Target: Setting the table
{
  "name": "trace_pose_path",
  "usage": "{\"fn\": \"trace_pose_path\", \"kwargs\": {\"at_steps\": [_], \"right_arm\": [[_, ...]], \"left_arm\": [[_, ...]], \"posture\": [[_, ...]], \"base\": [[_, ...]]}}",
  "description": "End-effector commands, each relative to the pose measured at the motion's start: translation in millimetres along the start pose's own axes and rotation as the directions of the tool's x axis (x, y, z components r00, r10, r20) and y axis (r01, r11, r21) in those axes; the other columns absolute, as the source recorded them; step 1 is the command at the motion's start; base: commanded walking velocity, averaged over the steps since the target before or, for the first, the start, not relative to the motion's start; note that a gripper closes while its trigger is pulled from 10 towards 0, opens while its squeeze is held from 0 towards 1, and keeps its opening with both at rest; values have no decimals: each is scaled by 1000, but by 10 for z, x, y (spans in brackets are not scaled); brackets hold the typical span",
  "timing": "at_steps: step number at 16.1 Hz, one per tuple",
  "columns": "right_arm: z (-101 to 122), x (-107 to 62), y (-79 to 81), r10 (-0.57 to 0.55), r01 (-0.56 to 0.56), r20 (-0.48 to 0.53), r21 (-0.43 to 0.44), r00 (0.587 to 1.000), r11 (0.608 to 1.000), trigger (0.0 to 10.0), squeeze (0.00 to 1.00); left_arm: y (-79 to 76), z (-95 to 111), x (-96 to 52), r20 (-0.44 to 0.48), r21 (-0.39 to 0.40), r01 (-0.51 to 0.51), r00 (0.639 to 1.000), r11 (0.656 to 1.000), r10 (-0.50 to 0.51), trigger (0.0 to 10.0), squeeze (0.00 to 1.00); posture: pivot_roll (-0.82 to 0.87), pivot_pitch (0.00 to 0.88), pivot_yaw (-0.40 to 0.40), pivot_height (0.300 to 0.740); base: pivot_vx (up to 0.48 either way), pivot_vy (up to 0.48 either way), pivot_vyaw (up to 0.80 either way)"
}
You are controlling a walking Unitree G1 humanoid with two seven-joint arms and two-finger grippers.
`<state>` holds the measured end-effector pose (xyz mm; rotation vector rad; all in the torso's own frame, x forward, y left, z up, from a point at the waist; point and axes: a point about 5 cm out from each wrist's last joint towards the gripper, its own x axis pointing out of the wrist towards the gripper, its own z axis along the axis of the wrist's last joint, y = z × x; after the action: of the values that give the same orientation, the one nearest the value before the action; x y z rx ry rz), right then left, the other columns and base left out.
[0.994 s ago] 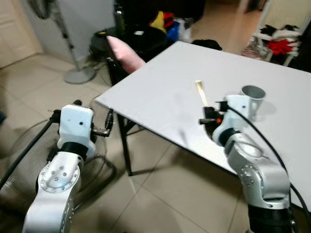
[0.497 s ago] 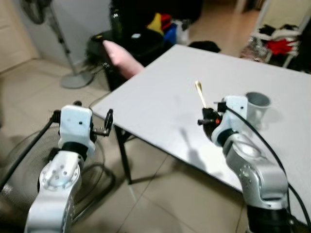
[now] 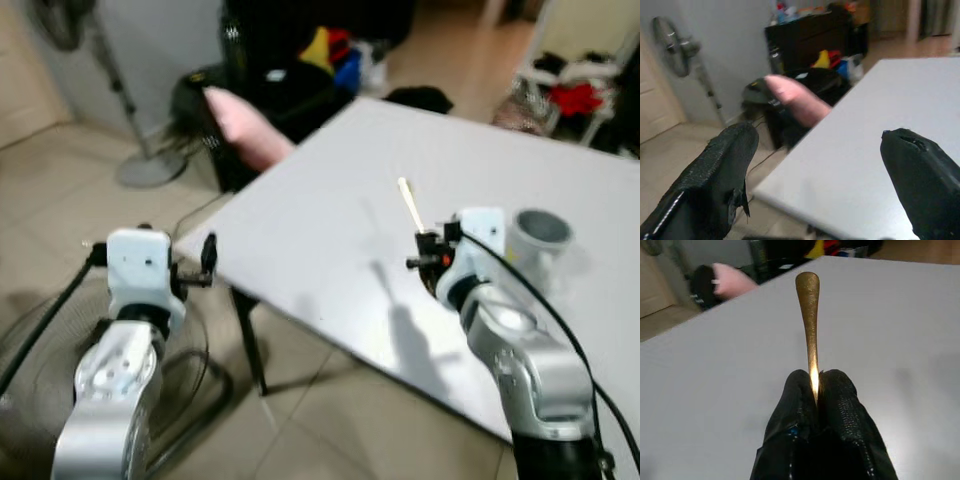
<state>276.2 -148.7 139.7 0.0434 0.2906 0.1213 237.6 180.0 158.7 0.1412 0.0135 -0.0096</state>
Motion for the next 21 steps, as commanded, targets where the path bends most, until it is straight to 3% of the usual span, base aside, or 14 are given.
{"fn": "trace_pose_path", "kwargs": {"at_steps": [1, 8, 20, 21], "right_arm": [[42, -5, -10, -10, 10, 20, 2, 1000, 1000, 10000, 0], [-36, -47, -45, -22, 22, -13, 10, 1000, 1000, 10000, 0], [-47, -72, -68, -65, 65, -16, 50, 998, 997, 10000, 0], [-38, -72, -69, -68, 68, -11, 51, 998, 996, 10000, 0]], "left_arm": [[-1, 21, 15, 12, 17, 6, 1000, 1000, -6, 10000, 0], [-47, -4, 67, 4, 32, 40, 999, 999, -40, 10000, 0], [-33, 1, 184, -2, 56, 48, 999, 997, -48, 10000, 0], [-17, 25, 204, 13, 104, 28, 999, 994, -29, 10000, 0]], "posture": [[-99, 0, 66, 740], [-114, 0, 83, 740], [-117, 0, 107, 740], [-119, 0, 109, 740]], "base": [[311, 0, 0], [83, 39, -66], [0, 480, -710], [0, 0, -712]]}}
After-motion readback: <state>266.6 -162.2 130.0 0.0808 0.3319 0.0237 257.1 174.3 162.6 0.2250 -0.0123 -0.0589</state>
